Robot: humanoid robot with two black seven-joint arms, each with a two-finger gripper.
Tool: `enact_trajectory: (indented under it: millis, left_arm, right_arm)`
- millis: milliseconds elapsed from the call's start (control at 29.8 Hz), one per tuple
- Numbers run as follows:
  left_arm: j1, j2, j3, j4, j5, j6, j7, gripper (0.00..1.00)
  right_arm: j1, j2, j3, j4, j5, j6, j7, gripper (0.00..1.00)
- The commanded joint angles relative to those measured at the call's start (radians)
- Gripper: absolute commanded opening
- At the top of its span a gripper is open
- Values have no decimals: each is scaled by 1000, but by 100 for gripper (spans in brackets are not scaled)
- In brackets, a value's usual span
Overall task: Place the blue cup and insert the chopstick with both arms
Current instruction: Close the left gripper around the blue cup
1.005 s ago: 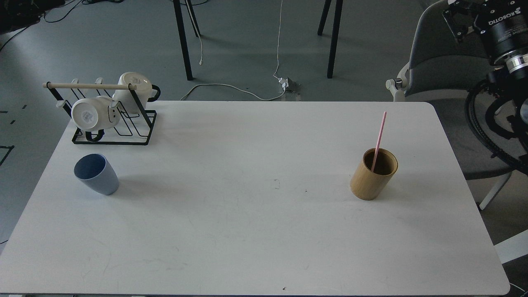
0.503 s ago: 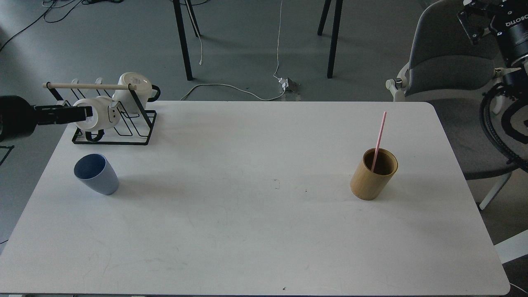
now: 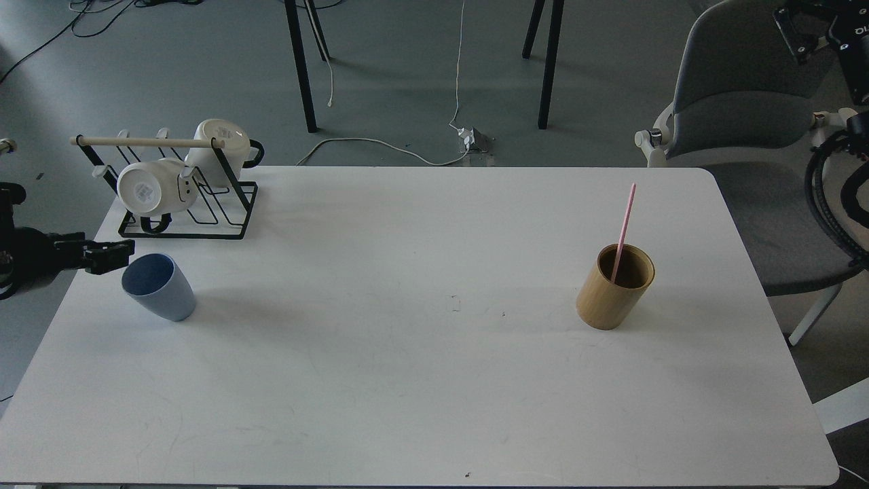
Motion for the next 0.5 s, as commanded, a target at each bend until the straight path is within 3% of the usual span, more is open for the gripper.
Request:
enact_trajectory:
  millis: [0,268,469]
  left_arm:
    - [27,-36,0,33,-4,27,0,75]
    - [30,-109,0,81,-15,30,-26,66]
    - [75,-144,0,135,-14,30,-28,66]
  right_arm:
    - [-5,-2,1,0,0,0,0,100]
    - [-6,-2,1,0,0,0,0,100]
    - [-6,-2,3,0,0,0,0,100]
